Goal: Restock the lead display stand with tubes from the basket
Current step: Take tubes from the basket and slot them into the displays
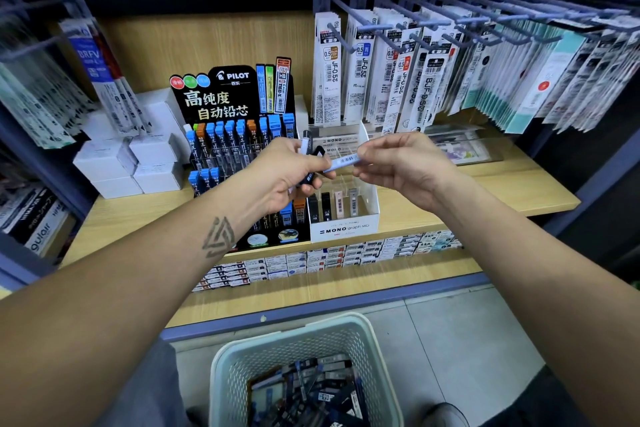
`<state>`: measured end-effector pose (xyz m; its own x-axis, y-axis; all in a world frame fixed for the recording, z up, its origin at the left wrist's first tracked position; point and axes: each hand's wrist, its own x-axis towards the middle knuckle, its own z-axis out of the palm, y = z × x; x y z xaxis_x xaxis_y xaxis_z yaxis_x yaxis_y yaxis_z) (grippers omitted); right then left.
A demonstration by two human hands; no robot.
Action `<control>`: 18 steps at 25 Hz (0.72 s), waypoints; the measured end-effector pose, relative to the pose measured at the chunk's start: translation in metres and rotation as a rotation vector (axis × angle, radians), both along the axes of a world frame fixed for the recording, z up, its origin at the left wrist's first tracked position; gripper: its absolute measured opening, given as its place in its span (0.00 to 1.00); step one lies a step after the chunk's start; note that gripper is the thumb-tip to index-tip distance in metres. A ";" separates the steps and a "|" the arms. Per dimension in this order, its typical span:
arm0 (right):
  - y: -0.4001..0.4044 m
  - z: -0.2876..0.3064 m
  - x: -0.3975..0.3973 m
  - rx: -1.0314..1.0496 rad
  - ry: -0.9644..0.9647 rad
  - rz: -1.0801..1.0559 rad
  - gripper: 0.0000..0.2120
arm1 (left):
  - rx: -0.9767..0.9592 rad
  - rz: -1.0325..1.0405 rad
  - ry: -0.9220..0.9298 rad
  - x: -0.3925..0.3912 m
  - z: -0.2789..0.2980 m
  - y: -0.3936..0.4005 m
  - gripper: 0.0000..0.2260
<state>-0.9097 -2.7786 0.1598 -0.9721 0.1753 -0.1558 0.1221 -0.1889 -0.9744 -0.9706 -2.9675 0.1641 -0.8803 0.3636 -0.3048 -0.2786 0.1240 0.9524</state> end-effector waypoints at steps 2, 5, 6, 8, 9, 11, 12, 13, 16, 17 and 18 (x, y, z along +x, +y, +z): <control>0.000 0.001 0.000 0.050 0.015 -0.021 0.05 | -0.002 -0.017 0.007 0.002 0.001 0.003 0.20; 0.015 0.007 -0.002 0.315 0.091 -0.062 0.08 | -0.018 -0.025 0.011 0.002 0.001 0.005 0.21; 0.021 0.009 -0.003 0.565 0.112 -0.061 0.08 | -0.029 -0.023 0.019 0.002 0.002 0.005 0.20; 0.027 0.006 -0.006 1.049 0.124 -0.014 0.10 | -0.046 -0.030 0.035 0.004 0.005 0.003 0.14; 0.026 0.002 -0.006 1.189 0.117 0.014 0.10 | -0.046 -0.040 0.038 0.004 0.007 0.003 0.09; 0.021 -0.010 -0.006 1.341 0.118 0.052 0.08 | -0.044 -0.057 0.038 0.006 0.007 0.003 0.06; 0.018 -0.017 -0.006 1.392 0.130 0.067 0.07 | -0.046 -0.062 0.039 0.007 0.007 0.004 0.06; 0.015 -0.022 -0.007 1.423 0.142 0.077 0.07 | -0.050 -0.064 0.044 0.006 0.006 0.004 0.06; 0.005 -0.033 -0.006 1.517 0.156 0.101 0.08 | -0.065 -0.071 0.051 0.008 0.003 0.006 0.07; 0.002 -0.034 -0.006 1.560 0.154 0.104 0.09 | -0.073 -0.075 0.054 0.008 0.002 0.006 0.08; 0.000 -0.035 -0.005 1.599 0.146 0.103 0.09 | -0.080 -0.076 0.054 0.008 0.001 0.006 0.10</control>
